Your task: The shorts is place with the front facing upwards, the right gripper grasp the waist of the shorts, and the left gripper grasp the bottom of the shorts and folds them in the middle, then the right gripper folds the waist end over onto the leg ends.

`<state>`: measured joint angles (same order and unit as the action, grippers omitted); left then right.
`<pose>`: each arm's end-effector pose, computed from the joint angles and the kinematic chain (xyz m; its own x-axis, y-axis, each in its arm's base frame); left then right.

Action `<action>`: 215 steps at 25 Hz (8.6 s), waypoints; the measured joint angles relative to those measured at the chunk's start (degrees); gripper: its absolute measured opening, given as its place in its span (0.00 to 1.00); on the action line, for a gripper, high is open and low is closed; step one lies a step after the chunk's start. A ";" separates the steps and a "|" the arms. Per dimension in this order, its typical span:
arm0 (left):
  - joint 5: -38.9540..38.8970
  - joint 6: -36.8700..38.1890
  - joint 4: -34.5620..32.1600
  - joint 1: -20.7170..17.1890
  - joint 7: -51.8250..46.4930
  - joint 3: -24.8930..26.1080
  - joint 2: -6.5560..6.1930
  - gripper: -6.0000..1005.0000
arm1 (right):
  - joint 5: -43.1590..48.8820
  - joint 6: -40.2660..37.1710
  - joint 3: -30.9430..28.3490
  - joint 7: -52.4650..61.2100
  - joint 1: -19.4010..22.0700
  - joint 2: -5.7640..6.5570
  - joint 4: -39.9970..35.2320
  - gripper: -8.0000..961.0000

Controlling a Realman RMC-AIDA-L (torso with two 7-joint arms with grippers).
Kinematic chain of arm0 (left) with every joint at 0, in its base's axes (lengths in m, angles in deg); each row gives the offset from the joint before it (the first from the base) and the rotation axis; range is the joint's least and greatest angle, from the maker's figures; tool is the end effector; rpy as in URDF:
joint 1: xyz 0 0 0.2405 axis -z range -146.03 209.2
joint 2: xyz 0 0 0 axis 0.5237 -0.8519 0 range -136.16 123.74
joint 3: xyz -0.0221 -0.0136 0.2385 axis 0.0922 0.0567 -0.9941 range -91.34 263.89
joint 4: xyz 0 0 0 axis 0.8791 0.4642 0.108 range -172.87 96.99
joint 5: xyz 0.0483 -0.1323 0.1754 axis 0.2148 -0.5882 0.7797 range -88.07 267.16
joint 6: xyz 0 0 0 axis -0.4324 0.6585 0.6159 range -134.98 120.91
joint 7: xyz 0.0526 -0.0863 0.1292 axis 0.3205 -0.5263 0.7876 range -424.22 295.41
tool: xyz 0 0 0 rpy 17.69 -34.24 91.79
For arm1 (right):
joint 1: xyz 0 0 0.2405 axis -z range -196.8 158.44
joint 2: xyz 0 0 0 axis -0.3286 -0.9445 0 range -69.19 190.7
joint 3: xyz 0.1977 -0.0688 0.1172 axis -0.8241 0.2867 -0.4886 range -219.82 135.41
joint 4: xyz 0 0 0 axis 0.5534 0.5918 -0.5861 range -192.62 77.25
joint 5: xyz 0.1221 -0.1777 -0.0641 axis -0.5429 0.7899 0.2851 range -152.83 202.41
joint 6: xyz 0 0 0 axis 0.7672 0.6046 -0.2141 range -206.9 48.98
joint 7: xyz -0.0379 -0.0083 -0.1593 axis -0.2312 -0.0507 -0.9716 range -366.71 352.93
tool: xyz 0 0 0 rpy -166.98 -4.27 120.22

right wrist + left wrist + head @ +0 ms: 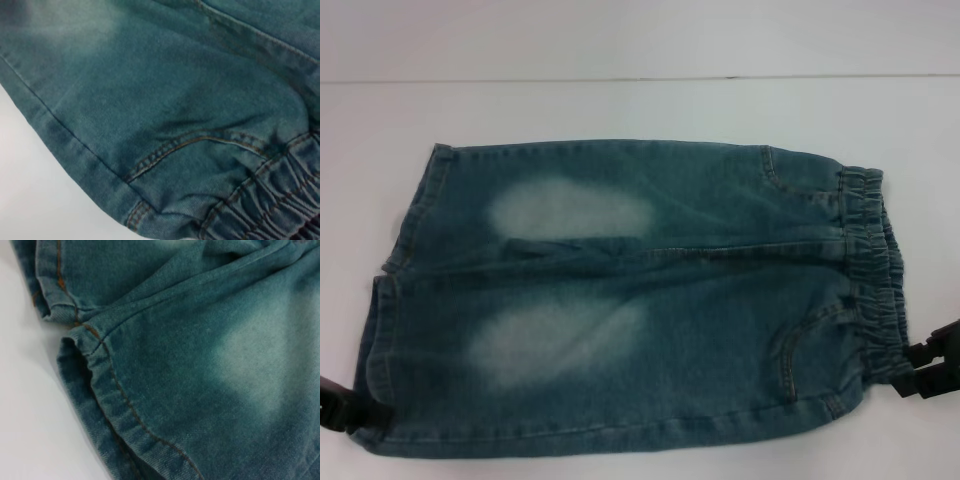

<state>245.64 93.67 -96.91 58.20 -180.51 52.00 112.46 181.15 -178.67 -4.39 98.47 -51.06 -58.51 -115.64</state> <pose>-0.3351 0.2854 0.0502 0.4890 0.8717 -0.0334 0.8437 -0.4823 -0.2355 0.3051 0.3140 0.0372 0.7182 -0.6841 0.1276 -0.6558 -0.7267 -0.2045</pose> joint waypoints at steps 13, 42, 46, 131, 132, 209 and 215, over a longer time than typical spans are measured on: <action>0.00 0.48 -0.01 0.14 -0.09 0.00 0.05 0.07 | 1.19 -0.71 0.00 1.89 -0.01 0.61 -1.20 0.65; 0.00 0.30 0.00 -0.07 -0.09 0.00 0.27 0.07 | -0.59 -1.21 2.28 0.62 -1.15 -0.17 -0.09 0.73; 0.00 0.42 -0.03 -0.08 -0.09 0.00 0.54 0.07 | -1.17 -0.27 2.22 -0.08 -1.25 -0.18 -0.36 0.73; -14.47 0.62 -0.96 3.09 -7.38 5.15 -3.36 0.26 | -24.84 7.31 -9.08 -2.95 4.14 2.71 -0.63 0.05; -12.95 0.21 -0.09 3.69 -7.60 4.20 -3.32 0.30 | -24.84 7.35 -8.92 -3.03 4.10 2.68 -0.63 0.05; -3.07 -11.24 15.66 15.57 -15.21 -6.19 -3.52 0.09 | -24.87 7.59 -4.94 -5.44 3.94 0.59 -0.14 0.04; -3.54 -11.59 14.19 15.38 -14.49 -5.85 -2.61 0.01 | -24.92 7.70 -4.97 -5.44 3.95 0.53 0.38 0.05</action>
<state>242.11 82.09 -82.73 73.58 -195.00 46.15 109.86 156.23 -170.97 -9.35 93.04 -47.11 -57.98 -115.26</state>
